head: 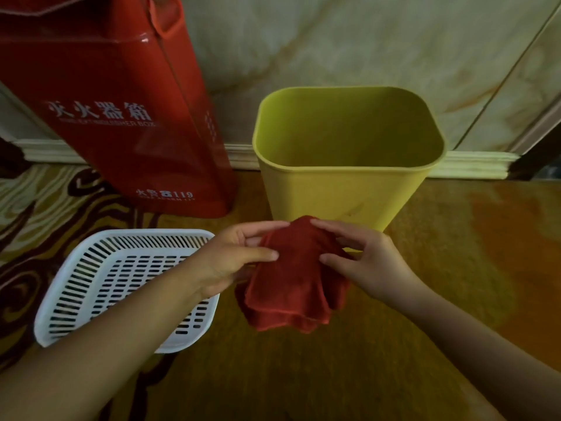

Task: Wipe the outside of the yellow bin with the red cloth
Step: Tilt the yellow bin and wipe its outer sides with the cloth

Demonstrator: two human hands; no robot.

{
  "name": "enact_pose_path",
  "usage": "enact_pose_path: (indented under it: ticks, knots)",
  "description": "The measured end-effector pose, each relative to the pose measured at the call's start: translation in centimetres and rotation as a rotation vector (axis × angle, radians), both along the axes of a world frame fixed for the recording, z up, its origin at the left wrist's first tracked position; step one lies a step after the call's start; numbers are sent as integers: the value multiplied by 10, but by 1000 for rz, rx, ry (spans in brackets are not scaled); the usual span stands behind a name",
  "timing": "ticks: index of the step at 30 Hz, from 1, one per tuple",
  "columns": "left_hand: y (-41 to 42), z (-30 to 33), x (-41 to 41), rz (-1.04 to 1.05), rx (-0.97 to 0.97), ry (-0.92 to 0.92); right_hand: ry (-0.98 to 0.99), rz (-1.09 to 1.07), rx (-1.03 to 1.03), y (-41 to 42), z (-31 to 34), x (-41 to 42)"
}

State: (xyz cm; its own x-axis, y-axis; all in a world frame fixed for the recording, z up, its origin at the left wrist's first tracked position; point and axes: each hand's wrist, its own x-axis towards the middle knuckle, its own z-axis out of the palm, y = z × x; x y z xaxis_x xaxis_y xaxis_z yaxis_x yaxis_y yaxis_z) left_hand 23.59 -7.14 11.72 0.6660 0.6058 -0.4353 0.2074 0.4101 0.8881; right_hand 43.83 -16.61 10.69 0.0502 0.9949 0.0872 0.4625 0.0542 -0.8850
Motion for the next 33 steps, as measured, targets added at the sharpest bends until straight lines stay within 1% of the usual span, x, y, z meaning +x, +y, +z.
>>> enact_pose_path:
  ticks: [3, 6, 9, 13, 14, 16, 17, 18, 21, 28, 30, 33]
  knots:
    - [2, -1, -7, -7, 70, 150, 5, -52, -41, -1, -6, 0]
    - [9, 12, -13, -68, 234, 261, 129, -72, -143, 1, -10, 6]
    - [25, 46, 1, -147, 486, 248, 323, -84, -214, 2, -8, 12]
    - [45, 92, 42, -245, 739, 187, 431, -108, -264, 5, -4, 14]
    - [50, 99, 53, -273, 827, 204, 446, -117, -275, 5, -3, 15]
    - [60, 107, 73, -330, 978, 297, 468, -132, -281, 5, 1, 16]
    - [66, 107, 82, -366, 989, 351, 476, -135, -279, 5, 3, 17]
    - [70, 105, 90, -412, 951, 395, 484, -136, -273, 4, 5, 18]
    - [78, 93, 109, -527, 849, 434, 527, -136, -253, 1, 11, 23]
    - [88, 89, 130, -716, 919, 488, 582, -207, -222, -22, 17, 34]
    - [88, 91, 132, -700, 951, 478, 591, -221, -226, -31, 19, 36]
    - [89, 102, 139, -604, 1067, 473, 607, -240, -231, -48, 20, 44]
